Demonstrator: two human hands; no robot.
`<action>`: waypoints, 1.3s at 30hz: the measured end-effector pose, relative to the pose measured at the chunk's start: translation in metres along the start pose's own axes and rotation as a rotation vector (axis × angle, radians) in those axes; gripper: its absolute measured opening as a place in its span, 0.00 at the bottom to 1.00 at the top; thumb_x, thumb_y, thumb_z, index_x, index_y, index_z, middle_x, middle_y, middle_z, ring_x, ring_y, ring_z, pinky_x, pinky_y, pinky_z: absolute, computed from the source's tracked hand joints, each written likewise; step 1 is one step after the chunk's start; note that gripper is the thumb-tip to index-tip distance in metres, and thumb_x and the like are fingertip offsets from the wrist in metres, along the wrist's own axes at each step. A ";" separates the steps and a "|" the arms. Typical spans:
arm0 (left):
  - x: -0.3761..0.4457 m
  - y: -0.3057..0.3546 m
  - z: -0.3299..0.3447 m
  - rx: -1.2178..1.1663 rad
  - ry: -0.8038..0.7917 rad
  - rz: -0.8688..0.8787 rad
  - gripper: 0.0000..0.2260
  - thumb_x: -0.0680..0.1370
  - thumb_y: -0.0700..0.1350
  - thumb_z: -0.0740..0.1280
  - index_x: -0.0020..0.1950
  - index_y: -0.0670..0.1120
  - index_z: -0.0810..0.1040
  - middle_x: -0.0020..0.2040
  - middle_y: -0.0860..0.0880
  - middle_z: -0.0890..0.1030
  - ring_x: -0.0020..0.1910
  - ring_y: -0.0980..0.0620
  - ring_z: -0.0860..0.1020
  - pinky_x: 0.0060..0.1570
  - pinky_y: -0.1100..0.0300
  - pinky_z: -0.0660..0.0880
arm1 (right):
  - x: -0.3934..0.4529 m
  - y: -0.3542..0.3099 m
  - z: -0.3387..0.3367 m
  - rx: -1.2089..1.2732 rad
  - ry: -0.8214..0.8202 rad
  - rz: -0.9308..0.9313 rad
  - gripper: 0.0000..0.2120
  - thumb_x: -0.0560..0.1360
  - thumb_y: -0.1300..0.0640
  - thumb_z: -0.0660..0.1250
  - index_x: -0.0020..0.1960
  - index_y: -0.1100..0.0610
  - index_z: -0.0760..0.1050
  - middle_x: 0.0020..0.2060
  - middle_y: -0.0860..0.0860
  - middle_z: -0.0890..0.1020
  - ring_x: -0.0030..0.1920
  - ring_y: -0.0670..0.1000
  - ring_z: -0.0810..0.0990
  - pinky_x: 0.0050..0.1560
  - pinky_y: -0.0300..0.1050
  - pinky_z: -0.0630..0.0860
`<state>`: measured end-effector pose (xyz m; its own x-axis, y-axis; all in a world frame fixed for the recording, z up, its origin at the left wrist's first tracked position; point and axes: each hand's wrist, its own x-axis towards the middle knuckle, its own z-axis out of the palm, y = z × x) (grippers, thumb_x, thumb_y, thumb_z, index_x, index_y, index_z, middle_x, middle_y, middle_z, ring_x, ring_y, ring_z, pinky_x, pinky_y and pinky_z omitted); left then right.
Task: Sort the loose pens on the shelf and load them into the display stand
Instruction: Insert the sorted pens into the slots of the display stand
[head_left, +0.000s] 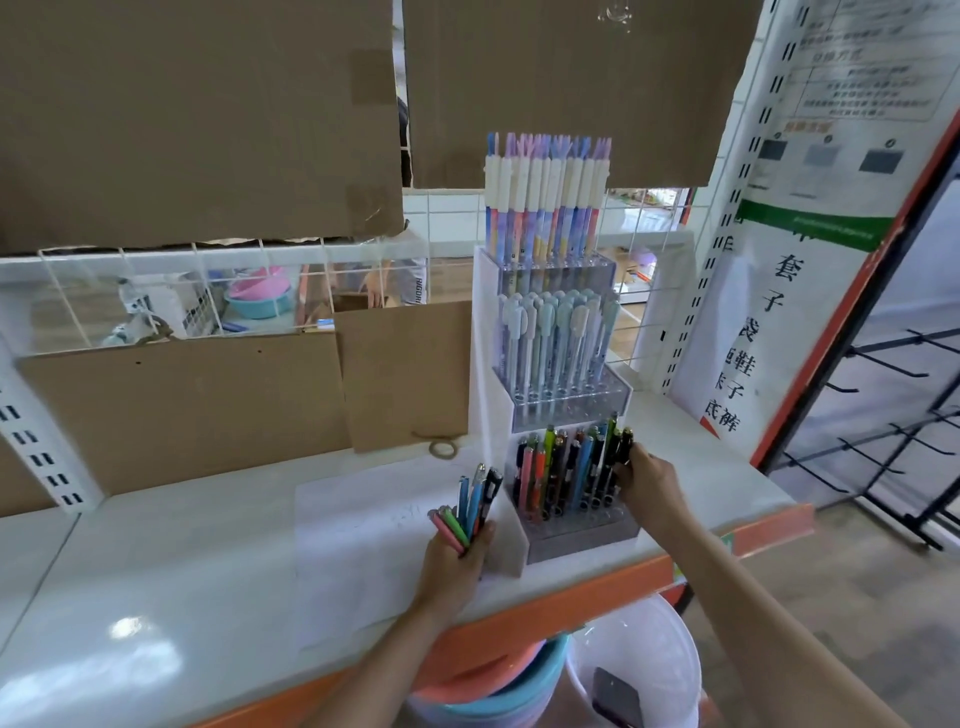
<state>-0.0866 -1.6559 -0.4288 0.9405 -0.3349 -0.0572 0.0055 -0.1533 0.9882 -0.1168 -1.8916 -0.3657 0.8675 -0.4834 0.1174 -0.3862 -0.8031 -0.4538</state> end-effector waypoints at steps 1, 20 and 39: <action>-0.002 0.002 0.000 0.009 -0.023 0.000 0.07 0.79 0.45 0.64 0.42 0.45 0.72 0.29 0.52 0.73 0.23 0.60 0.72 0.25 0.65 0.69 | -0.003 0.000 0.001 0.031 0.004 0.020 0.08 0.79 0.63 0.59 0.55 0.65 0.72 0.47 0.62 0.79 0.47 0.60 0.79 0.45 0.47 0.72; -0.036 0.034 -0.018 -0.168 -0.294 -0.025 0.15 0.79 0.52 0.60 0.43 0.42 0.77 0.34 0.44 0.79 0.30 0.49 0.76 0.33 0.58 0.77 | -0.079 -0.091 0.021 0.495 -0.327 -0.080 0.14 0.79 0.56 0.62 0.36 0.58 0.68 0.26 0.50 0.73 0.23 0.43 0.69 0.28 0.36 0.66; -0.029 0.021 -0.024 -0.207 -0.084 -0.089 0.10 0.80 0.45 0.62 0.46 0.39 0.74 0.30 0.50 0.75 0.26 0.56 0.69 0.29 0.64 0.69 | -0.048 -0.092 -0.003 0.108 -0.019 -0.246 0.10 0.82 0.55 0.55 0.44 0.59 0.62 0.30 0.50 0.72 0.28 0.51 0.69 0.27 0.46 0.60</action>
<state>-0.1055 -1.6274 -0.4030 0.9019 -0.4057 -0.1480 0.1644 0.0057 0.9864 -0.1238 -1.7953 -0.3270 0.9372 -0.2706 0.2199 -0.1278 -0.8534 -0.5053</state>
